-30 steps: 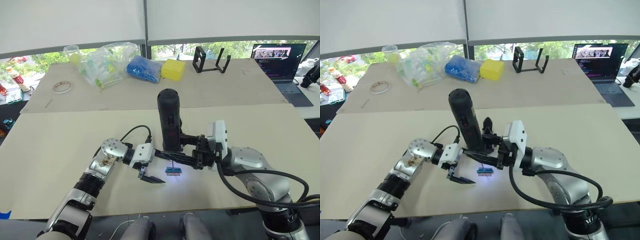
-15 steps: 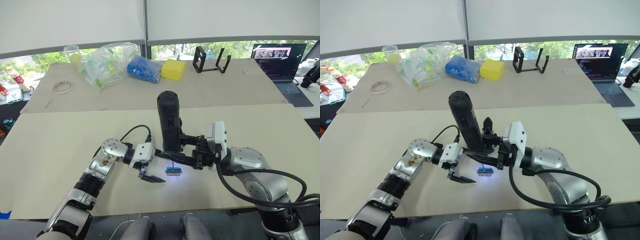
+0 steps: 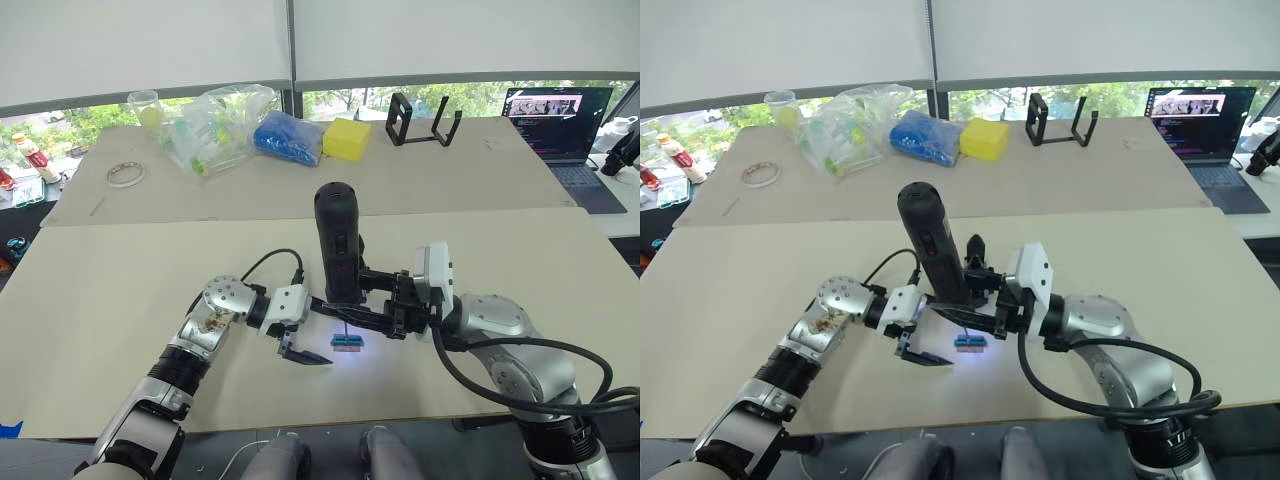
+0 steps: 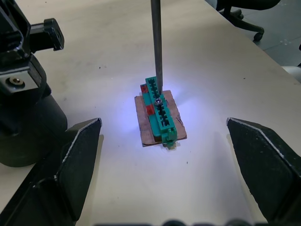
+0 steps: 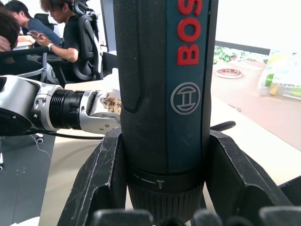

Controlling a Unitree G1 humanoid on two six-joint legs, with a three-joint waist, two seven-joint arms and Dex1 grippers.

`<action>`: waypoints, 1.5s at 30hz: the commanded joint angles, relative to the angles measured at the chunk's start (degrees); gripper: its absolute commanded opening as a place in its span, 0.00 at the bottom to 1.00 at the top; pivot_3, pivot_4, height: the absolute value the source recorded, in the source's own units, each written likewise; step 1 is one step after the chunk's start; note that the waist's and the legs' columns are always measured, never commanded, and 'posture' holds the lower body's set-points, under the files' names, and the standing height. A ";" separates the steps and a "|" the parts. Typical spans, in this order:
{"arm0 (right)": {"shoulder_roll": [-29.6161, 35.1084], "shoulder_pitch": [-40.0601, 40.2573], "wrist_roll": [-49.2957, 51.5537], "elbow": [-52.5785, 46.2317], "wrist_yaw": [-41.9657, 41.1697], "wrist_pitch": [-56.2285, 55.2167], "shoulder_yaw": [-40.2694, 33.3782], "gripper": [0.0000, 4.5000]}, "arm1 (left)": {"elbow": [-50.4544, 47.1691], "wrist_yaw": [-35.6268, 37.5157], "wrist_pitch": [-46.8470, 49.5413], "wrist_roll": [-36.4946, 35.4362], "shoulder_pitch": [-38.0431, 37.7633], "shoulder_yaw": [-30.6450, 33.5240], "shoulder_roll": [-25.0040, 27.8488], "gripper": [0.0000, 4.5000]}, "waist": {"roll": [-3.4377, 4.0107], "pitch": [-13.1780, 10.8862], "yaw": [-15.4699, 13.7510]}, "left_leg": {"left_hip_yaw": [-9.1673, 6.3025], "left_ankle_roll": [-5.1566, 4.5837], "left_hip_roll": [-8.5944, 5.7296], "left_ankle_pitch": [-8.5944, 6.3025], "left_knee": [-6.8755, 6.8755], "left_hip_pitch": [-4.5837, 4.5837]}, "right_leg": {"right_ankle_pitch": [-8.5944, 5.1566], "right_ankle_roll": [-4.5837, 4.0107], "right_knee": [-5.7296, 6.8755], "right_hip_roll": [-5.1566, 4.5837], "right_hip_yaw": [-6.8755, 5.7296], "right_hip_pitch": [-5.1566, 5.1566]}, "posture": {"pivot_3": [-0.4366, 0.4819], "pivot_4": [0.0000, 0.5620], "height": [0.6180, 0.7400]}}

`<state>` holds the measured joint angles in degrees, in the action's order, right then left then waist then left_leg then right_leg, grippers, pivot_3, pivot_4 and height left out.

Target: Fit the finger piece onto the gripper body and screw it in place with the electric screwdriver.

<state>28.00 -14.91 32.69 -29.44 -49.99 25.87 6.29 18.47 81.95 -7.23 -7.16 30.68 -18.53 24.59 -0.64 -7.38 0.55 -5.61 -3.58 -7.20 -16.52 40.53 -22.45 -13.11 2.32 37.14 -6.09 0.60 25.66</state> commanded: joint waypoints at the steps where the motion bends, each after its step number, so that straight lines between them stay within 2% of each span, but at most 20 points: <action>1: -0.49 -0.66 0.56 -1.53 -0.42 -2.46 -0.64 0.42 | -2.17 -0.19 0.29 -1.39 -0.13 0.43 0.15 1.00 | 0.00 0.00 0.00 | 0.00 0.00 0.00 0.00 0.00 0.00 | 0.00 0.00 0.00 0.00 0.00 0.00 | 0.48 0.27 1.00; 45: -0.76 -2.37 0.32 0.10 -1.21 -2.38 -0.34 0.42 | -1.22 -0.73 0.36 -1.04 0.67 0.42 -0.05 1.00 | 0.00 0.00 0.01 | 0.00 0.00 0.00 0.00 0.00 0.00 | 0.00 0.00 0.01 0.00 0.00 0.00 | 0.48 0.27 1.00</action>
<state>27.79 -15.57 32.24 -27.31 -51.00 25.41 6.53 18.46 81.46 -7.14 -7.14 30.69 -18.53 24.59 -0.64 -7.38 0.56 -5.60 -3.58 -7.20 -16.52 40.53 -22.45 -13.11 2.32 37.14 -6.09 0.60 25.65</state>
